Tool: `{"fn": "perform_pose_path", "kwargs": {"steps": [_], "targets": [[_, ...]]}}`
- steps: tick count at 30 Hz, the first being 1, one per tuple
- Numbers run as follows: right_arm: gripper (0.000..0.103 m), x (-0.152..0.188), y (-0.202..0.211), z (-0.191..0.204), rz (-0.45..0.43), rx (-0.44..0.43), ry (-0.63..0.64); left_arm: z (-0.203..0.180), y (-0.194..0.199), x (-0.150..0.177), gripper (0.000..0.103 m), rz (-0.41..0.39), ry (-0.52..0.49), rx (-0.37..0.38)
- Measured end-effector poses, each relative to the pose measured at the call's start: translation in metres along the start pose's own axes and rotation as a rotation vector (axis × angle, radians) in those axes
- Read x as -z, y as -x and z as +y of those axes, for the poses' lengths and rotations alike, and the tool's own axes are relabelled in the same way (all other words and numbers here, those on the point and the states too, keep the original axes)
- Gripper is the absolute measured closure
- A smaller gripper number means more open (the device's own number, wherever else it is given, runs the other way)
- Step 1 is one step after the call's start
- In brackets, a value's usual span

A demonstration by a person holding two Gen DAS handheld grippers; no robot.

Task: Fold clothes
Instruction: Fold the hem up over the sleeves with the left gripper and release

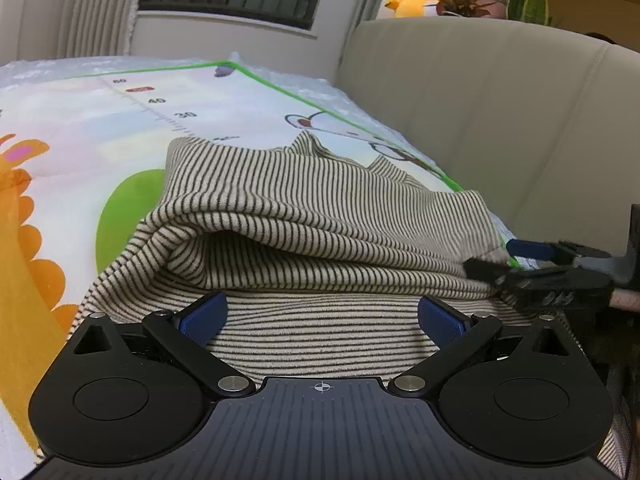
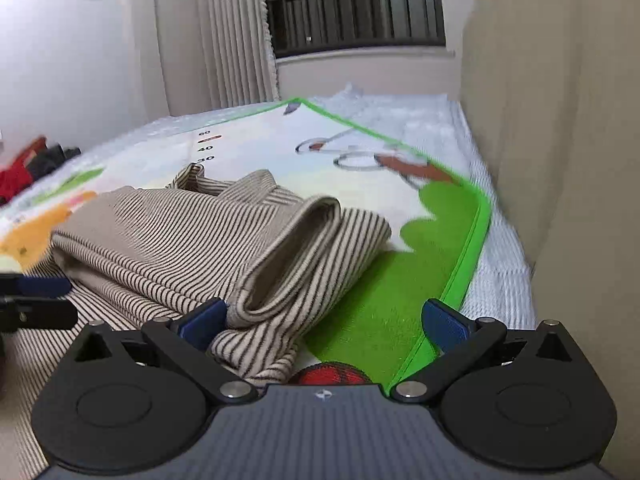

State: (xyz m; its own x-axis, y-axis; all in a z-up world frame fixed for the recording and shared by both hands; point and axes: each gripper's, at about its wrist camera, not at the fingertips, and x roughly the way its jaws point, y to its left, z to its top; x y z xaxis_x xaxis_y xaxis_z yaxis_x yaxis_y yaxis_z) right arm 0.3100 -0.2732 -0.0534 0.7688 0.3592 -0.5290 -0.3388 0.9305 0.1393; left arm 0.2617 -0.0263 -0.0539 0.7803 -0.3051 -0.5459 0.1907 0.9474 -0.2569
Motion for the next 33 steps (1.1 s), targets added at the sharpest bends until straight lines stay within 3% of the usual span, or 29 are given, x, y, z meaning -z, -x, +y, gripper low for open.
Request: {"fn": "perform_pose_path", "kwargs": {"steps": [33], "targets": [[0.0,-0.0001,-0.0044,0.0032,0.001,0.004,0.011,0.0021,0.0026,0.0001,0.0,-0.013,0.019,0.01]]}}
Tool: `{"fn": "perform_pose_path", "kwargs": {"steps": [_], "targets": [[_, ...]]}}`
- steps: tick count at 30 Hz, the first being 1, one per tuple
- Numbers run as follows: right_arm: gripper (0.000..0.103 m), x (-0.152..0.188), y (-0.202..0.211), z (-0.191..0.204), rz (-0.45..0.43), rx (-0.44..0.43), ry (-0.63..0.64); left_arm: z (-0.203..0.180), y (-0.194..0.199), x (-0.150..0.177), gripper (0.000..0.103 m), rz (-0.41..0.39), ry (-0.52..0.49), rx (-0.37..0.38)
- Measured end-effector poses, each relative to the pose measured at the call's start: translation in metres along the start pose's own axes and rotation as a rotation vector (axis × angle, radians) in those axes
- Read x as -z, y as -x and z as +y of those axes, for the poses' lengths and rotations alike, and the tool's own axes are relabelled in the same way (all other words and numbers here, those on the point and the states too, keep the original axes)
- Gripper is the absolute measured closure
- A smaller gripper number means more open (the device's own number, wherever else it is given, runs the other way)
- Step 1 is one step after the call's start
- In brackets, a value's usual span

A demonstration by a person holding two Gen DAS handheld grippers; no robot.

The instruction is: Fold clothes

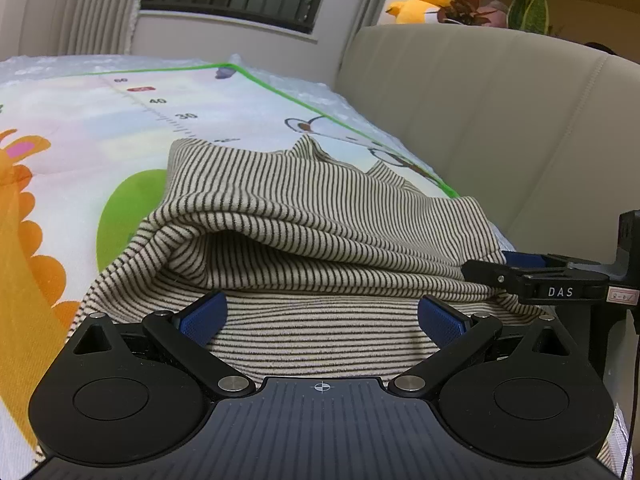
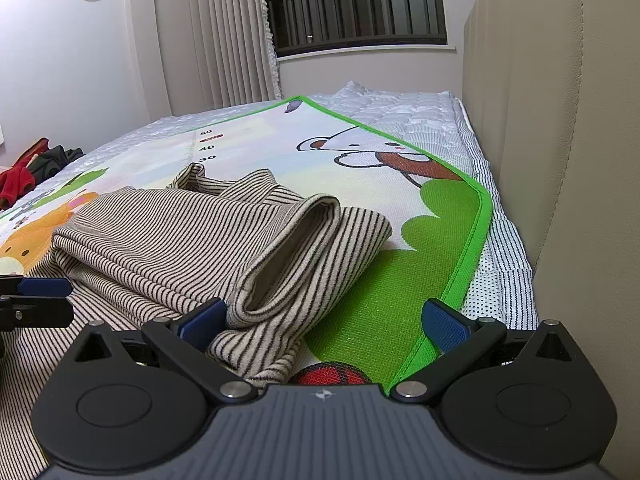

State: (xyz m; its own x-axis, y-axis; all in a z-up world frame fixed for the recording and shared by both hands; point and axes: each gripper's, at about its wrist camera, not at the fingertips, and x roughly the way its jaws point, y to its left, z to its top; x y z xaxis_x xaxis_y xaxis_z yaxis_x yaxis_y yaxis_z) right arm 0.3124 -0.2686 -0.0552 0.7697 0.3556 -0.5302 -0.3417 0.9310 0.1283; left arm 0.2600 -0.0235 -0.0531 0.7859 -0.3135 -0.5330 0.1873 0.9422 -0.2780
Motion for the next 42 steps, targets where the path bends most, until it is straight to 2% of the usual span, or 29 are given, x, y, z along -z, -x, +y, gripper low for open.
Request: {"fn": "perform_pose_path", "kwargs": {"steps": [33,42], "targets": [[0.0,0.0,0.0,0.0,0.0,-0.001,0.001,0.003,0.002,-0.001,0.0,-0.007,0.025,0.015],[0.0,0.0,0.0,0.0,0.0,-0.001,0.001,0.01,0.004,0.0,0.0,-0.018,0.063,0.049]]}}
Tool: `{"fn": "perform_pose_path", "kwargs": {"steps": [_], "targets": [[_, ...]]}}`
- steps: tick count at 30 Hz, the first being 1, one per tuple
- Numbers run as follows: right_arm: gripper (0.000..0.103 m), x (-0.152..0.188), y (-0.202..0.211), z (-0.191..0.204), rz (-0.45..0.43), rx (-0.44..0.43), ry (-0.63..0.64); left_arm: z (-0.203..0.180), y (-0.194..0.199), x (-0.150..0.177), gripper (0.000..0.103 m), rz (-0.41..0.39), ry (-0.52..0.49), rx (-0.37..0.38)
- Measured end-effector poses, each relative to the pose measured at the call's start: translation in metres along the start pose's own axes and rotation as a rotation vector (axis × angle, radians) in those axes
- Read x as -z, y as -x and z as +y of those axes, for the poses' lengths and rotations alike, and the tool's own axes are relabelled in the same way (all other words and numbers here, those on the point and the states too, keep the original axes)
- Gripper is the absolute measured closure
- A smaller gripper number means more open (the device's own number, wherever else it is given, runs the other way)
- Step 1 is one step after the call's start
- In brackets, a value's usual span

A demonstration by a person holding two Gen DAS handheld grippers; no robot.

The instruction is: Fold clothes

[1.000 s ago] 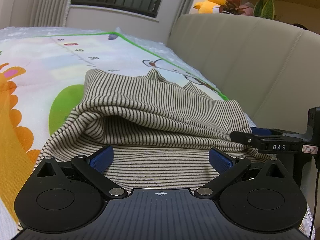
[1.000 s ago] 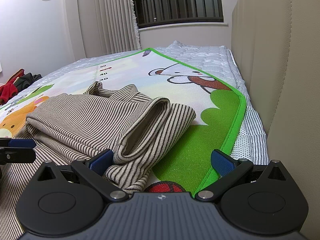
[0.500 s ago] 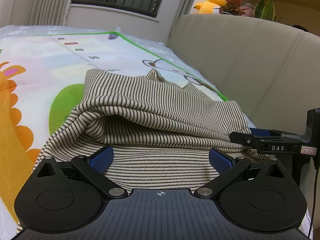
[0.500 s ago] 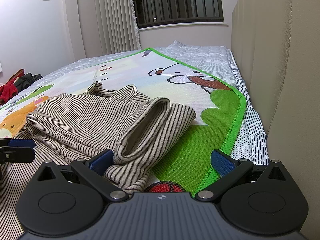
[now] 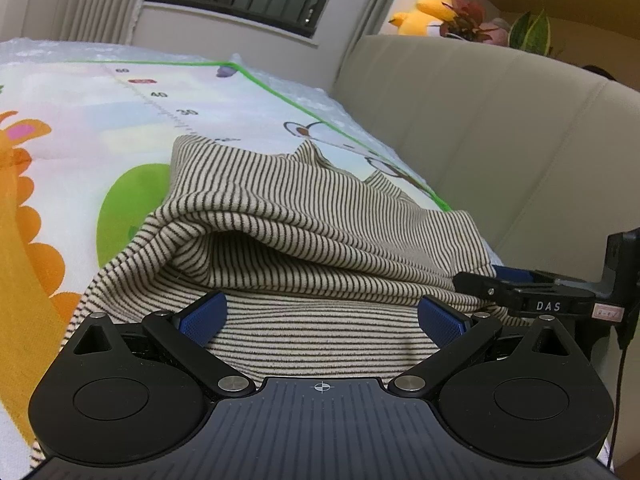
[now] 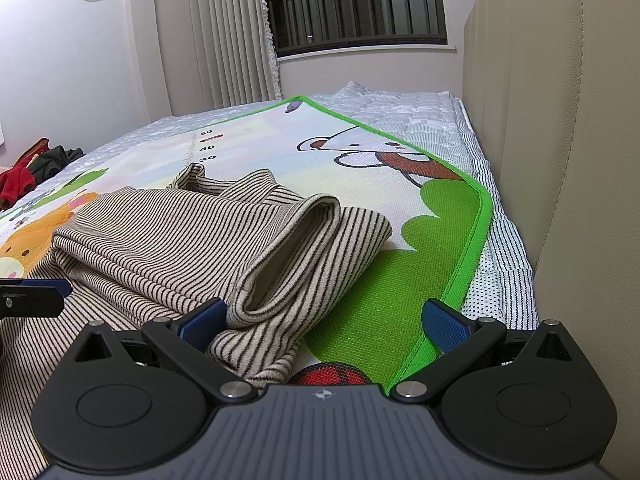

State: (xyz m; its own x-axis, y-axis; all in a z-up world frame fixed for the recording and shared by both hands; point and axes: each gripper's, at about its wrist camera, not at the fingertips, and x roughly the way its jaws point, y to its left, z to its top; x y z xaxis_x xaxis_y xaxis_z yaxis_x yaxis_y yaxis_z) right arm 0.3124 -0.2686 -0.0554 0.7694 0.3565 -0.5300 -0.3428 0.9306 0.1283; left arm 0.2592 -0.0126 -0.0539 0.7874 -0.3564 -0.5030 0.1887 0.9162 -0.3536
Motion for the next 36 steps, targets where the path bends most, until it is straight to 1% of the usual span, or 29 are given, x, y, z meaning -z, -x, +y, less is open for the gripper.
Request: {"fn": "perform_pose_path", "kwargs": {"steps": [8,12,14,18,20,21,23,27,30,34,36], "targets": [[0.0,0.0,0.0,0.0,0.0,0.0,0.001,0.006,0.001,-0.001,0.0,-0.006,0.025,0.025],[0.0,-0.002,-0.002,0.002,0.015,0.007,0.018,0.006,0.002,-0.001,0.0,-0.006,0.026,0.028],[0.0,-0.007,-0.007,0.004,0.034,-0.006,0.049,0.007,0.002,-0.001,0.0,-0.005,0.025,0.027],[0.0,-0.017,-0.015,0.012,0.068,-0.003,0.142,0.009,0.002,-0.001,0.0,-0.005,0.037,0.036],[0.0,-0.026,-0.013,0.028,0.112,0.067,0.181,0.01,0.002,-0.001,0.0,-0.006,0.043,0.042],[0.0,-0.03,-0.011,0.042,0.132,0.118,0.22,0.01,0.002,-0.001,0.0,-0.007,0.045,0.045],[0.0,-0.033,-0.012,0.067,0.138,0.187,0.311,0.011,0.002,-0.001,0.0,-0.008,0.049,0.05],[0.0,-0.031,-0.021,0.092,0.161,0.319,0.267,0.016,0.003,-0.001,0.0,-0.014,0.071,0.071],[0.0,-0.031,-0.018,0.08,0.188,0.341,0.056,0.018,0.003,-0.001,0.0,-0.016,0.082,0.081],[0.0,-0.033,-0.02,0.039,0.242,0.218,-0.23,0.017,0.002,-0.001,0.0,-0.015,0.078,0.079],[0.0,-0.031,-0.018,0.033,0.242,0.181,-0.248,0.017,0.002,-0.001,0.0,-0.015,0.077,0.078]]}}
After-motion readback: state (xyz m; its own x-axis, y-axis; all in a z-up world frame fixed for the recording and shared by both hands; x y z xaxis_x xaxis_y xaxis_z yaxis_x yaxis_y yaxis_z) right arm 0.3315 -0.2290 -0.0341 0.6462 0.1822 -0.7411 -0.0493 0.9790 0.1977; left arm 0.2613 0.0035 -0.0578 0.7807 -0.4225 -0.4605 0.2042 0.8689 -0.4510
